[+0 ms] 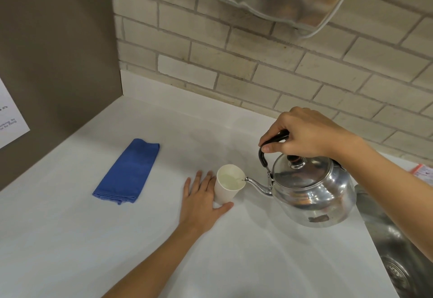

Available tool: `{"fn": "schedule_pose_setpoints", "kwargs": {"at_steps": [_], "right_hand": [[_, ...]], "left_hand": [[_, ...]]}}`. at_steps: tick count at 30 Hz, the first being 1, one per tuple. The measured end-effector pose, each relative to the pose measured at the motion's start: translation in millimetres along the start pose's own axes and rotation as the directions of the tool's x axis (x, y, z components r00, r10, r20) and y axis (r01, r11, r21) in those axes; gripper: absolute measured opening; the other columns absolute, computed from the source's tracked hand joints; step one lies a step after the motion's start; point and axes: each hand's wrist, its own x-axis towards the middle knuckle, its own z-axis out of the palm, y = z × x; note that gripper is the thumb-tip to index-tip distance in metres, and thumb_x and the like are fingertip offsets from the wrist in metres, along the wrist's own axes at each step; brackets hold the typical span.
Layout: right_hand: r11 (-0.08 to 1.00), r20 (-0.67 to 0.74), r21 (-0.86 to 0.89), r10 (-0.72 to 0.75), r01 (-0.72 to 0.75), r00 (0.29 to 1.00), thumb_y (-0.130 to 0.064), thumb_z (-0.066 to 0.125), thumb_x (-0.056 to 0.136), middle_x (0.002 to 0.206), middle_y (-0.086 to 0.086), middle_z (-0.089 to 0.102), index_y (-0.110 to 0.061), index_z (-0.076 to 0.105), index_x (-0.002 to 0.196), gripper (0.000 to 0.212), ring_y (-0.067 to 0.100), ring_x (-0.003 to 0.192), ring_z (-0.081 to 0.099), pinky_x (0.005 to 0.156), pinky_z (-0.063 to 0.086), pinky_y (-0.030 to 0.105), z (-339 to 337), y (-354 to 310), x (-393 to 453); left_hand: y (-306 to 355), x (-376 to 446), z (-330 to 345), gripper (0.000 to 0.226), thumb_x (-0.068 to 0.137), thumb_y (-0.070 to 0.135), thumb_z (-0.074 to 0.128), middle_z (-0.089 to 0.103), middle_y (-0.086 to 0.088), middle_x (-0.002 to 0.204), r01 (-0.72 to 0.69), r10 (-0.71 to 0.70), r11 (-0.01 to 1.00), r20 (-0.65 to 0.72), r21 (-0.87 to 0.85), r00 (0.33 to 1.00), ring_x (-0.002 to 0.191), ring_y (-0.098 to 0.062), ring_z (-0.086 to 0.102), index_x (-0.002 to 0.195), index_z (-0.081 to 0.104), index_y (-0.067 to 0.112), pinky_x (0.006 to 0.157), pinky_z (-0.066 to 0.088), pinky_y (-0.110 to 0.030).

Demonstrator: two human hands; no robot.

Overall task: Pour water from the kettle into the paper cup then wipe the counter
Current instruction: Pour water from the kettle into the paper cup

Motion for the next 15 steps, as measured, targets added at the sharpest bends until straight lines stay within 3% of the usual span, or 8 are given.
{"fn": "schedule_pose_setpoints", "kwargs": {"at_steps": [15], "right_hand": [[1.0,0.024,0.005,0.004,-0.005,1.0,-0.052,0.072,0.078,0.091,-0.021,0.073,-0.048,0.075,0.094,0.017,0.01,0.085,0.064,0.074,0.053,0.036,-6.8,-5.8,1.5]], "left_hand": [[1.1,-0.3,-1.7,0.091,0.081,0.077,0.041,0.025,0.007,0.161,-0.006,0.006,1.0,-0.005,-0.006,1.0,0.152,-0.018,0.005,0.15,0.027,0.021,0.123,0.0,-0.044]]}}
